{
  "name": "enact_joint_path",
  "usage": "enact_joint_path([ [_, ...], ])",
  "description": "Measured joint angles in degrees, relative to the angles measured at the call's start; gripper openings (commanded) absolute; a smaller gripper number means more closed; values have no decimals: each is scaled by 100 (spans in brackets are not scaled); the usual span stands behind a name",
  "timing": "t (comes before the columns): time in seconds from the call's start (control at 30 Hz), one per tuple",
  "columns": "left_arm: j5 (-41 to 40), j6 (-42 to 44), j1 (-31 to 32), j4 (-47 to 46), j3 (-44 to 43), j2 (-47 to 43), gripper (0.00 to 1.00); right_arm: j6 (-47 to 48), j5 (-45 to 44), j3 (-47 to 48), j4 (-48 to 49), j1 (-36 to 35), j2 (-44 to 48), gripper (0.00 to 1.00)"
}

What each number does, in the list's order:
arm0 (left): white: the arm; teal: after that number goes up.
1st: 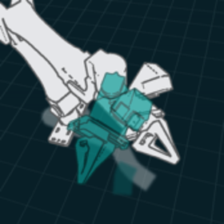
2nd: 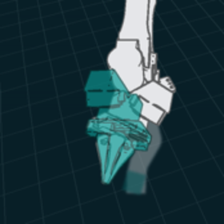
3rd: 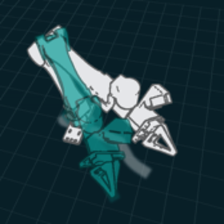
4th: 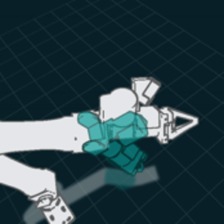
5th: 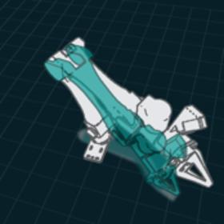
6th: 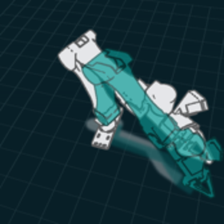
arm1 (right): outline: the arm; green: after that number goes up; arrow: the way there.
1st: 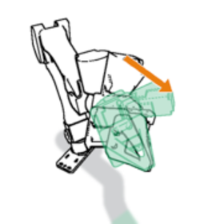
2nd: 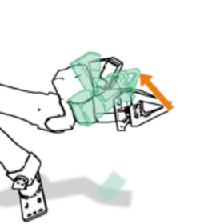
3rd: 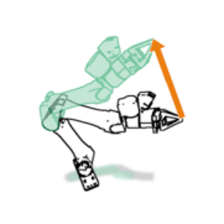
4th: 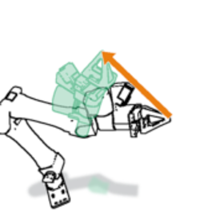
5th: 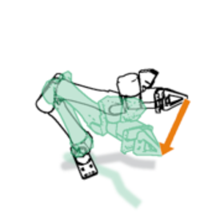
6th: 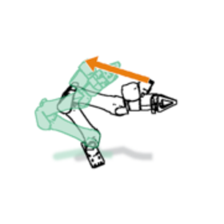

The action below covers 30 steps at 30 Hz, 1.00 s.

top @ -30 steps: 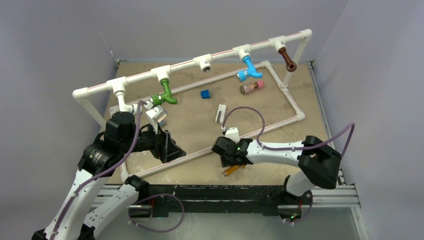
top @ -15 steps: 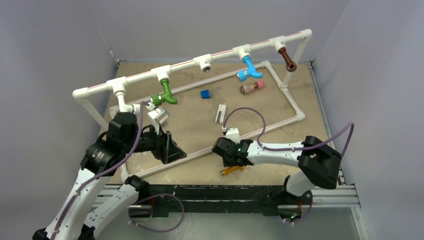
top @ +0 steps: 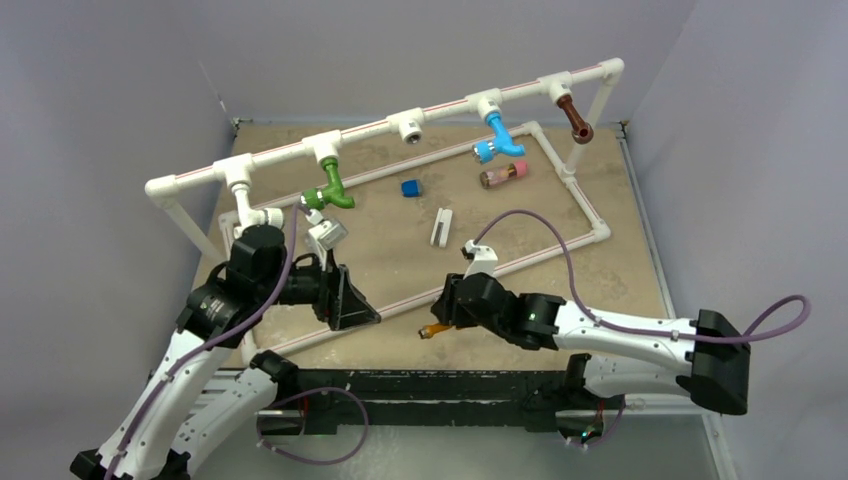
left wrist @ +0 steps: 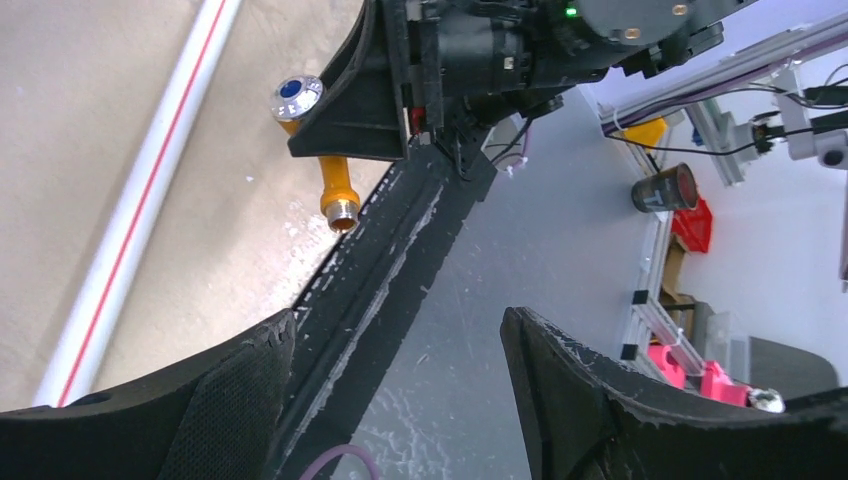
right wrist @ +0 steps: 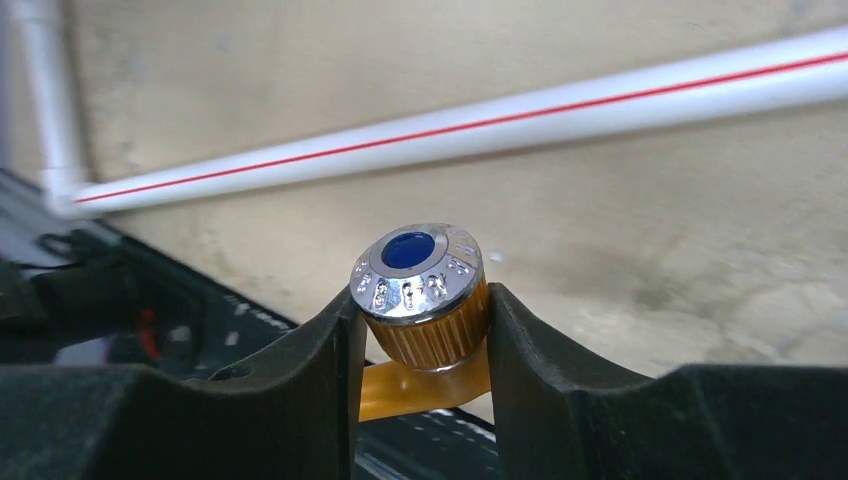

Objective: Install the water faucets

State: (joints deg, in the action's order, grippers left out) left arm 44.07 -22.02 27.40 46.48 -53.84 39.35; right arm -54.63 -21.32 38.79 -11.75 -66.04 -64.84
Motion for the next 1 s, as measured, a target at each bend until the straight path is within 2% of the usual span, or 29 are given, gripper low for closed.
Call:
enact_joint_path([
  [0.27, 444, -603, 0, -590, 673, -66, 74, -39, -229, -155, 1204, -575, 385, 0],
  [0.47, 468, -859, 0, -831, 1014, -63, 74, -76, -533, -179, 1845, -640, 507, 0],
  [0.73, 289, -1276, 0, -1244, 1486, -72, 76, -459, -1038, 479, 1591, -667, -205, 0],
  [1.0, -59, -1589, 0, -1589, 1626, 85, 74, -756, -1180, 1067, 1318, -673, -772, 0],
])
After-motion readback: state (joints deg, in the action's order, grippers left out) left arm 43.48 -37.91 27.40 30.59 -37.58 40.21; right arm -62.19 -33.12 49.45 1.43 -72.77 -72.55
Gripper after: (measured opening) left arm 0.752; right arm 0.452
